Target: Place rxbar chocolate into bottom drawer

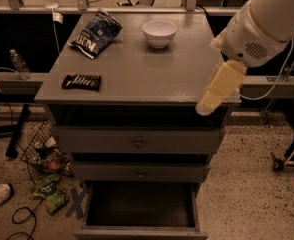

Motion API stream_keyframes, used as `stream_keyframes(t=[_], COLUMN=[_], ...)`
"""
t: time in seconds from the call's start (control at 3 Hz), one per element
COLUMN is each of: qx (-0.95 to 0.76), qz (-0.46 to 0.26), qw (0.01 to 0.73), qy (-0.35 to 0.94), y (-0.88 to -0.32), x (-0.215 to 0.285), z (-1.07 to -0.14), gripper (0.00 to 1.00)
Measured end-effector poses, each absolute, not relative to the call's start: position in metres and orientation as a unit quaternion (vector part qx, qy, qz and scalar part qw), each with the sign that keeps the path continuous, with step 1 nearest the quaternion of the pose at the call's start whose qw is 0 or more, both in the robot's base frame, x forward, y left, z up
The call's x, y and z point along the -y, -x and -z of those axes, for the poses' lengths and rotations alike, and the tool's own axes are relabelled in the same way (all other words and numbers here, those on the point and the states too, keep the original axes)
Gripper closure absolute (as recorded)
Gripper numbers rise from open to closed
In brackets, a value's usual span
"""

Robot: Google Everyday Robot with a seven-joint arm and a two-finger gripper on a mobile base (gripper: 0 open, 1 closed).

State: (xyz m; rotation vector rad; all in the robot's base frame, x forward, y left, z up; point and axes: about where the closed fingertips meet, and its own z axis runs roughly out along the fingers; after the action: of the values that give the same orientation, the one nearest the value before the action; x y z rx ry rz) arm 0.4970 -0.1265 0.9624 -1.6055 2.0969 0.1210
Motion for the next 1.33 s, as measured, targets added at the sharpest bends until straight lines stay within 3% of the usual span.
stream_keyframes(t=[0.33,1.0,1.33], qx=[-0.776,-0.769,-0.743], qz=[-0.074,-0.08,-0.112], qw=[0.295,0.303,0.33], qy=[0.553,0.557,0.572], y=[-0.534,-0.548,-0.59], x=[0.083,0.071,0.019], z=[-0.956,-0.954,-0.949], gripper=[0.0,0.0,0.0])
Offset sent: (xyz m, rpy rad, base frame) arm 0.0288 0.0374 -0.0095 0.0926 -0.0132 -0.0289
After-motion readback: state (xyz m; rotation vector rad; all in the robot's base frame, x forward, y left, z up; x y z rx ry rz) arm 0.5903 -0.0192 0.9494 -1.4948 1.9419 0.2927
